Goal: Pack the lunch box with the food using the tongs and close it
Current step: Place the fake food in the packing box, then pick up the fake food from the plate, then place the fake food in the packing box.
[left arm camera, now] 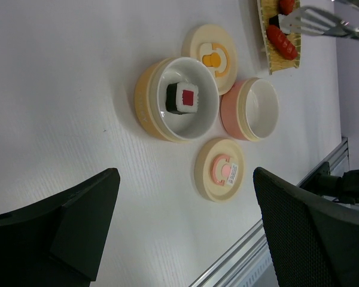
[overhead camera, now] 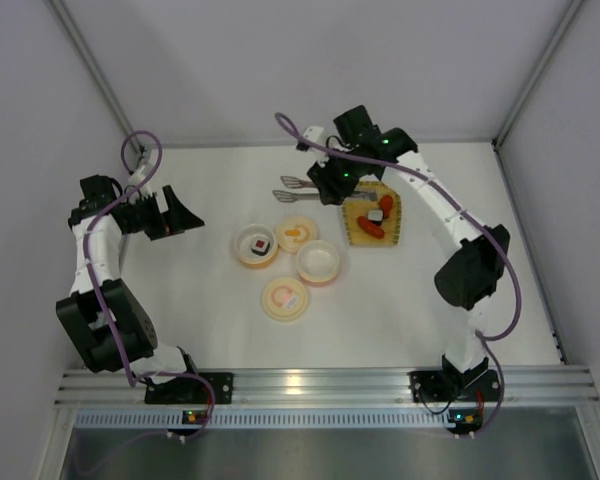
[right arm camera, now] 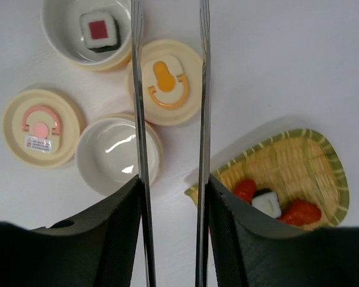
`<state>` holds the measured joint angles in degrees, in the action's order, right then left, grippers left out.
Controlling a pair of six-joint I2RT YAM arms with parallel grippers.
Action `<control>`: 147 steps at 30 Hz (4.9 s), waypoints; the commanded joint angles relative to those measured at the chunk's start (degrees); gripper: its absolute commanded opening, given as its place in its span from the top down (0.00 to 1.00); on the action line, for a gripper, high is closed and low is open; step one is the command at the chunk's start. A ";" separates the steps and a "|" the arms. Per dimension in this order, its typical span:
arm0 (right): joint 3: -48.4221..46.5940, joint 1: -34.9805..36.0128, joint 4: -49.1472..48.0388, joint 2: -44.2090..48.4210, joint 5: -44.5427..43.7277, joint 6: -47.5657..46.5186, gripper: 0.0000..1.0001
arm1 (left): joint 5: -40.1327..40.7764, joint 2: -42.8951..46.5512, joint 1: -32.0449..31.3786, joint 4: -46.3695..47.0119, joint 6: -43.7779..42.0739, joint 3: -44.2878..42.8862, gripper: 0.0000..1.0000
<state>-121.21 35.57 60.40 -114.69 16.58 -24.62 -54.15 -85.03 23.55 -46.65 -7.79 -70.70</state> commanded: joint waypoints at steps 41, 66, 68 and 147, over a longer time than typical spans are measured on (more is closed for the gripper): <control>11.25 -31.88 22.22 11.24 6.01 -25.50 0.58 | -3.15 -0.04 0.09 1.04 1.11 -1.81 0.02; 19.52 -26.70 18.00 13.80 0.47 -12.73 0.58 | -3.24 1.01 0.09 1.48 0.32 -0.06 0.02; 19.43 -26.43 17.91 13.53 0.47 -12.64 0.59 | -3.07 1.01 0.09 1.39 0.15 0.03 0.02; 32.70 -7.45 4.03 21.71 7.68 -6.23 0.87 | -2.36 0.75 0.18 0.42 -0.56 -0.76 0.02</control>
<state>-88.79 27.64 70.46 -93.17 24.18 -31.44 -55.42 -85.03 23.55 -46.76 -7.01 -70.59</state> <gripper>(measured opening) 0.285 0.983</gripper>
